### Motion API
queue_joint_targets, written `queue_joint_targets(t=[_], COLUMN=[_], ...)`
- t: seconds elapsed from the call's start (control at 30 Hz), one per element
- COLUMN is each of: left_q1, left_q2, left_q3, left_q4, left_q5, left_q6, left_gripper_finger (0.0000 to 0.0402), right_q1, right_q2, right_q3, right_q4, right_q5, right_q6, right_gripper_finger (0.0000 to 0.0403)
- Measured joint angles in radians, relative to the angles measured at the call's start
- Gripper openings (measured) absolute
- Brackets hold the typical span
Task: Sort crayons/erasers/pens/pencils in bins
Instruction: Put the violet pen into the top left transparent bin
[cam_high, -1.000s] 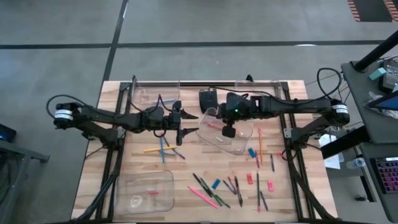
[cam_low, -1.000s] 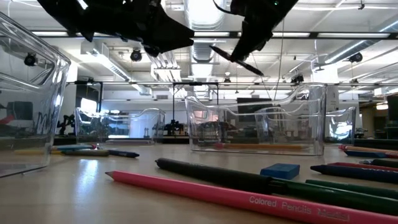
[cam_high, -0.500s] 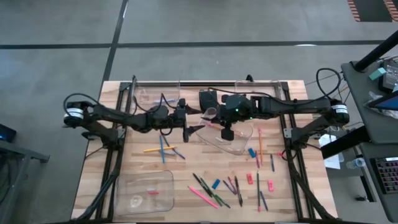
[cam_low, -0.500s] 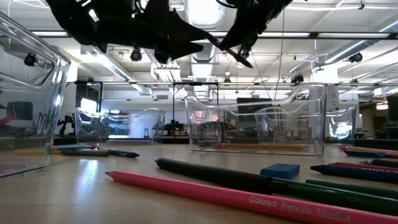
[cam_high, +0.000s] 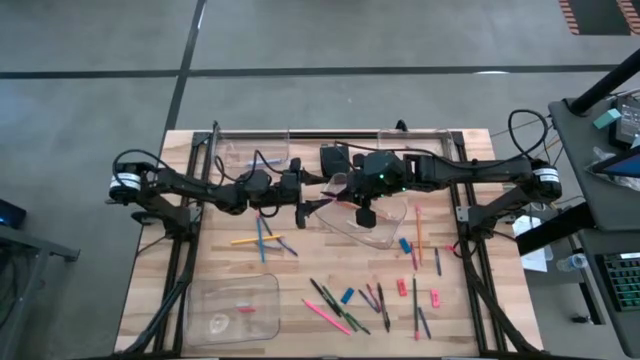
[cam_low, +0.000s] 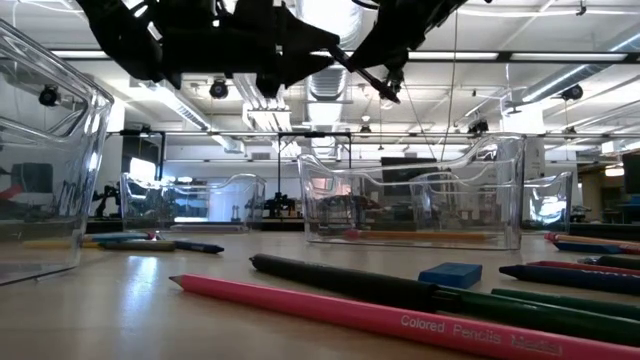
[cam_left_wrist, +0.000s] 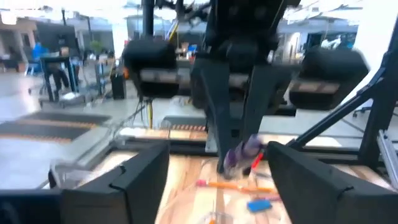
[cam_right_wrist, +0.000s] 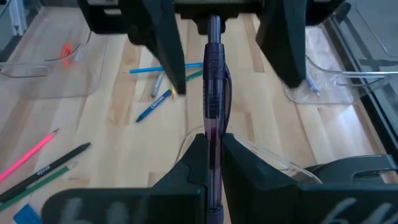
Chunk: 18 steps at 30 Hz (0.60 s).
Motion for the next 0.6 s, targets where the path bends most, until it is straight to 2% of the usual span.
queue_joint_targets(t=[0.17, 0.3, 0.4, 0.6], left_q1=[-0.003, -0.004, -0.004, -0.003], left_q2=[0.000, -0.001, -0.001, -0.001], left_q3=[0.000, 0.000, 0.000, 0.000], left_q4=[0.048, 0.044, 0.034, 0.033], left_q5=[0.079, 0.104, 0.105, 0.105], left_q6=[0.013, 0.011, 0.011, 0.013], left_gripper_finger=[0.0174, 0.0121, 0.0103, 0.0093], right_q1=[0.000, 0.000, 0.000, 0.000], right_q2=[0.000, 0.000, 0.000, 0.000], right_q3=[0.000, -0.001, -0.001, -0.001], right_q4=[0.003, 0.007, 0.011, 0.022], right_q5=[-0.002, -0.004, -0.005, -0.009], right_q6=[0.000, -0.001, -0.001, -0.001], right_gripper_finger=[0.0014, 0.0014, 0.0014, 0.0014])
